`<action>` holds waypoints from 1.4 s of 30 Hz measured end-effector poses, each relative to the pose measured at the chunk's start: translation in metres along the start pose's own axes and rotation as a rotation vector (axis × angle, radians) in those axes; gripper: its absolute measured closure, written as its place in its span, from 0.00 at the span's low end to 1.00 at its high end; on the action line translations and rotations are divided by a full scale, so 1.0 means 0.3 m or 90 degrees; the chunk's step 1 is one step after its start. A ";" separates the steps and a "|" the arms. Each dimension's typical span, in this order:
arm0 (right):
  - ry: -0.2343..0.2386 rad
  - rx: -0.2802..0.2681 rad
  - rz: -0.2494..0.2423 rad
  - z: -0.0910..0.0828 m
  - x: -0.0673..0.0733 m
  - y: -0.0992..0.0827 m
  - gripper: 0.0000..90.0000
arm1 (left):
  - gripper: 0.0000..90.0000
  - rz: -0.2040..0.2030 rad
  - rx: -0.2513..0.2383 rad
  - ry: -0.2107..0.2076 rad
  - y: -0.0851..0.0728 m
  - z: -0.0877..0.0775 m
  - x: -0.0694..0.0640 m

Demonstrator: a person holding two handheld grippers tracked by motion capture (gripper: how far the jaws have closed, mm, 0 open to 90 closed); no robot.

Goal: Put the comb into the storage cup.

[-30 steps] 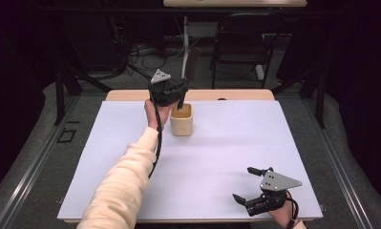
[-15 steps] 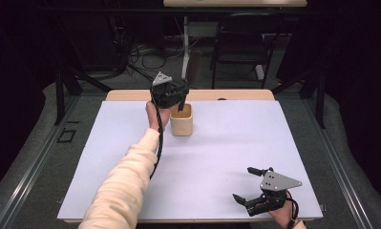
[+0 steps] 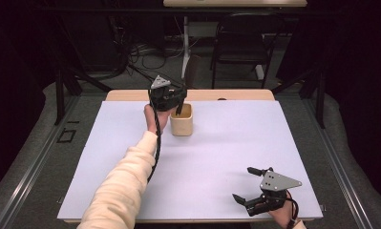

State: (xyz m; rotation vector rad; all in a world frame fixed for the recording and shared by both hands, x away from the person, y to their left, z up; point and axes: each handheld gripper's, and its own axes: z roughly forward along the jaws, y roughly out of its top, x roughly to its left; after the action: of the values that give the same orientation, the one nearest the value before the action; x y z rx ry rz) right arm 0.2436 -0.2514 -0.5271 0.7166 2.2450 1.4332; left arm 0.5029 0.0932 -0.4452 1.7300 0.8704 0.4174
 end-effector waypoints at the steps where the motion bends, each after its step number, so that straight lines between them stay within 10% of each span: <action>1: -0.001 -0.001 -0.002 0.000 -0.001 0.000 0.00 | 0.80 0.001 0.001 0.000 -0.003 0.000 0.002; 42: 0.001 0.004 -0.005 0.002 -0.001 0.001 0.00 | 0.80 0.053 0.066 -0.020 -0.061 0.018 0.020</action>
State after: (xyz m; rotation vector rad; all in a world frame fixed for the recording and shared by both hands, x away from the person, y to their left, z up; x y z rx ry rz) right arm 0.2441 -0.2510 -0.5272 0.7076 2.2520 1.4246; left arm 0.5043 0.0964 -0.4651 1.8675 0.8127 0.4056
